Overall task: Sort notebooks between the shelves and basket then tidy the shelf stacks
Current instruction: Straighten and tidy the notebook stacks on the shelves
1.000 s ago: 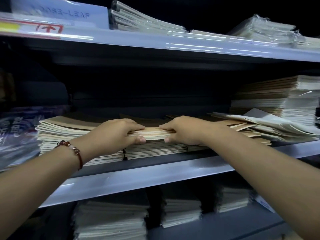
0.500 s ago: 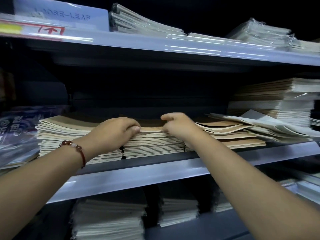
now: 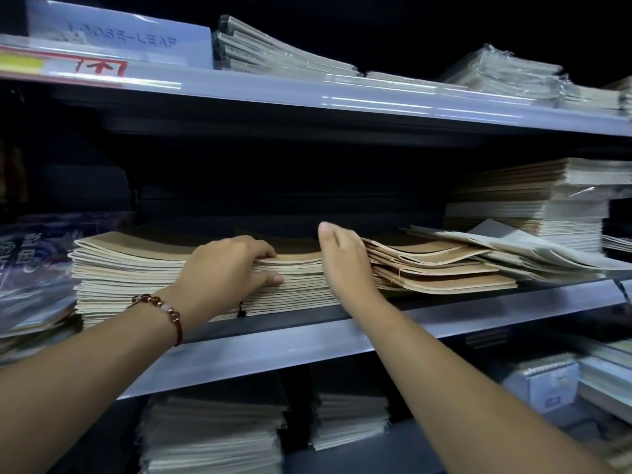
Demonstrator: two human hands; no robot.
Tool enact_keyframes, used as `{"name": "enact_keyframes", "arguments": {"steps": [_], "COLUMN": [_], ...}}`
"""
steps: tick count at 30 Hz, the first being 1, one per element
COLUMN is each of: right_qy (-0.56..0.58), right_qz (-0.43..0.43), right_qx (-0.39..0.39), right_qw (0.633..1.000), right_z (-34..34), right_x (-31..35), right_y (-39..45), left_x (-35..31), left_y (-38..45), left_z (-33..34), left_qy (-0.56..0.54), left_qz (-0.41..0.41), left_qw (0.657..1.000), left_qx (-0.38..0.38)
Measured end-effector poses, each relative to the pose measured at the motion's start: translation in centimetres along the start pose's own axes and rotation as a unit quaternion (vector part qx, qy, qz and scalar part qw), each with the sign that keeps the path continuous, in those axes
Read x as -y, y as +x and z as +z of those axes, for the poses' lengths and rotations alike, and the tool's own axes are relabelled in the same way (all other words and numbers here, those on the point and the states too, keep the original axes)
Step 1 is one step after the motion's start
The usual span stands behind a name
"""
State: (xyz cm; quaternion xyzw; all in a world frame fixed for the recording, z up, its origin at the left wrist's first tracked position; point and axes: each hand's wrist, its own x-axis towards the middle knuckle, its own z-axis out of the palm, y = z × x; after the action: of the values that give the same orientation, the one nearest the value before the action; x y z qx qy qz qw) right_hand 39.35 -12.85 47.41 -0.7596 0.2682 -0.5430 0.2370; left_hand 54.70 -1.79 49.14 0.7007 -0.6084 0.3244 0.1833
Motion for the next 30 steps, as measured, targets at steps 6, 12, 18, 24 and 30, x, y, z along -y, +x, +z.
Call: {"name": "enact_keyframes", "arguments": {"steps": [6, 12, 18, 24, 30], "right_qy": [-0.391, -0.483, -0.488, -0.463, -0.384], "right_qz": [-0.137, -0.111, -0.107, -0.094, -0.060], "right_qx": [0.080, 0.162, 0.159, 0.153, 0.185], "right_qw": [0.907, 0.853, 0.852, 0.868, 0.903], "right_z": [0.3, -3.2, -3.3, -2.8, -2.8], "right_x": [0.0, 1.2, 1.2, 1.4, 2.3], "right_y": [-1.8, -1.7, -1.2, -1.2, -1.3], "left_x": [-0.1, 1.0, 1.3, 2.6, 2.7], "left_y": [-0.6, -1.6, -1.6, -1.6, -0.8], "left_z": [-0.4, -1.2, -1.2, -2.3, -3.1], "left_qy": [0.026, 0.080, 0.039, -0.058, -0.111], "left_qz": [-0.012, -0.066, -0.059, -0.071, -0.098], "left_qw": [0.999, 0.992, 0.996, 0.991, 0.984], "left_qx": [0.033, 0.073, 0.062, 0.094, 0.100]}}
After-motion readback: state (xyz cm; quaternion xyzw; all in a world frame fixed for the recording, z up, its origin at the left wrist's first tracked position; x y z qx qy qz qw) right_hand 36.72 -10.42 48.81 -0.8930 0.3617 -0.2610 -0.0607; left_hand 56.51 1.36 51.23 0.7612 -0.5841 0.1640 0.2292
